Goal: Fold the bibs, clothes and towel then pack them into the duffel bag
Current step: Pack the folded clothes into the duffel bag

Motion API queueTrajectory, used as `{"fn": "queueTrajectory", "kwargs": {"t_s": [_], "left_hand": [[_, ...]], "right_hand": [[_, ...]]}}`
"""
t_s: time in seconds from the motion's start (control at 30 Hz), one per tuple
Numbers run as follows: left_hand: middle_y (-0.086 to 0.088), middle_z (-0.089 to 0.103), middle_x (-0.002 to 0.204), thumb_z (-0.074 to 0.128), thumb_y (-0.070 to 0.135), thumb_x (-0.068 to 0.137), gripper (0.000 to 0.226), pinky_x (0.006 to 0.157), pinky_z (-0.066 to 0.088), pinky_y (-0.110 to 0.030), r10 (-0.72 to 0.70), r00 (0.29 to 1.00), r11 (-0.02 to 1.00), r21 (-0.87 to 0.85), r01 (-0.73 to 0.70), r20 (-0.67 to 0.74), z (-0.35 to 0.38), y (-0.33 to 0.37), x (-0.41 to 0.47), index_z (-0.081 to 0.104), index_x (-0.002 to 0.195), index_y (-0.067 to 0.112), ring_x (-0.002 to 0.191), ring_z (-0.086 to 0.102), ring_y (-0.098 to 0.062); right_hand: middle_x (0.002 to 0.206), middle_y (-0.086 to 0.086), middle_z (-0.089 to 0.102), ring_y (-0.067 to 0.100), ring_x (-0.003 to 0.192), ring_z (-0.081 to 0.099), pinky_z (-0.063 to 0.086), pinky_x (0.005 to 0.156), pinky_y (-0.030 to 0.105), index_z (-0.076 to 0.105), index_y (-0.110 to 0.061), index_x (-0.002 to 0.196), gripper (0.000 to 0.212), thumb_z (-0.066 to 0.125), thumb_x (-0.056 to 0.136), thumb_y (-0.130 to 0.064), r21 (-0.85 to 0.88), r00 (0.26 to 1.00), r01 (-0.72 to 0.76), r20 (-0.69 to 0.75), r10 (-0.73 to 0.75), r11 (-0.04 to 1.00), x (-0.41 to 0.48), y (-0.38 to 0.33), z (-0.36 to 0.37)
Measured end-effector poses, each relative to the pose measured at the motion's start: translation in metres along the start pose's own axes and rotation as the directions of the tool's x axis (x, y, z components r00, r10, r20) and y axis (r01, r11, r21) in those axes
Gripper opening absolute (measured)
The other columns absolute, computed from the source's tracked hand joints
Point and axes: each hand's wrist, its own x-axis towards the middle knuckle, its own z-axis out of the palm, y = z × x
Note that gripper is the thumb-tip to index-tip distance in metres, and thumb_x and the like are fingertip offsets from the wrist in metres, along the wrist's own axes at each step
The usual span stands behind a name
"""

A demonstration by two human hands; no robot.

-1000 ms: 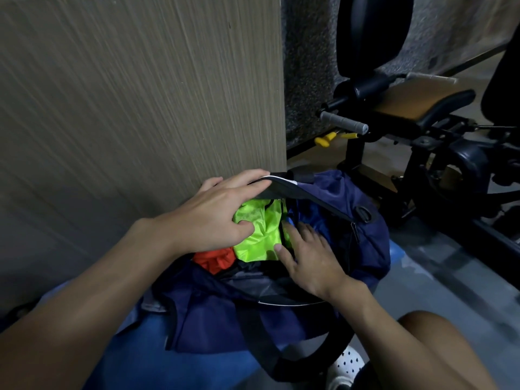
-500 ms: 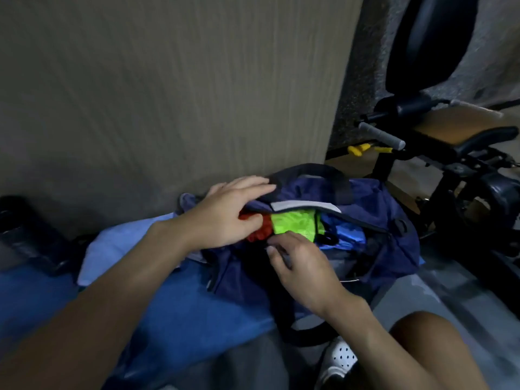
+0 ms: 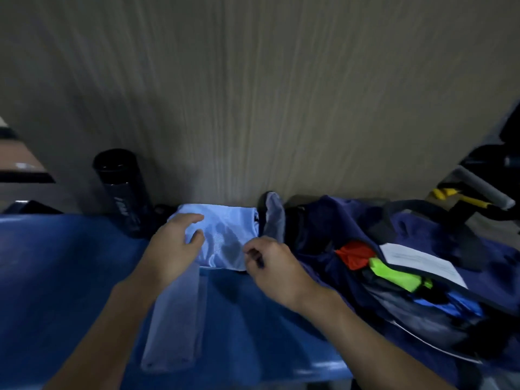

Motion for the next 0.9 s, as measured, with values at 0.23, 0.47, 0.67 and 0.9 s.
{"fn": "queueTrajectory", "kwargs": {"t_s": [0.23,0.47,0.67,0.9], "left_hand": [[0.009,0.061,0.131,0.068,0.018,0.090,0.040,0.103,0.045,-0.033,0.100,0.990,0.986,0.127,-0.112,0.096,0.002,-0.034,0.028,0.063,0.129,0.017,0.113,0.062,-0.018],[0.021,0.025,0.155,0.055,0.046,0.094,0.045,0.115,-0.001,-0.062,-0.055,0.961,0.906,0.418,-0.066,0.272,0.012,-0.042,0.037,0.048,0.138,0.043,0.147,0.007,-0.002],[0.016,0.013,0.160,0.052,0.053,0.093,0.049,0.114,-0.004,-0.067,-0.085,0.952,0.895,0.443,-0.057,0.294,0.018,-0.041,0.037,0.044,0.140,0.045,0.149,-0.007,-0.008],[0.017,0.011,0.161,0.054,0.052,0.093,0.050,0.114,-0.005,-0.066,-0.088,0.951,0.905,0.423,-0.047,0.295,0.015,-0.041,0.035,0.043,0.142,0.044,0.150,-0.008,-0.009]], "right_hand": [[0.111,0.011,0.053,0.012,0.090,0.048,0.037,0.083,0.018,0.052,-0.010,0.125,0.035,0.060,0.091,-0.017,0.028,0.963,-0.251,-0.092,0.253,0.967,0.078,0.030,0.030],[0.109,0.012,0.062,0.030,0.103,0.062,0.049,0.090,0.035,0.044,-0.004,0.123,0.045,0.067,0.086,-0.017,0.199,0.881,-0.405,-0.176,0.439,0.892,0.119,0.046,0.046],[0.079,0.005,0.059,0.017,0.068,0.056,0.039,0.052,0.018,0.052,-0.006,0.093,0.012,0.062,0.086,-0.004,0.282,0.849,-0.419,-0.216,0.483,0.863,0.129,0.048,0.045],[0.059,-0.004,0.045,0.006,0.054,0.043,0.035,0.047,0.010,0.044,-0.018,0.064,0.034,0.053,0.089,0.003,0.293,0.884,-0.334,-0.233,0.406,0.896,0.126,0.043,0.041]]}}
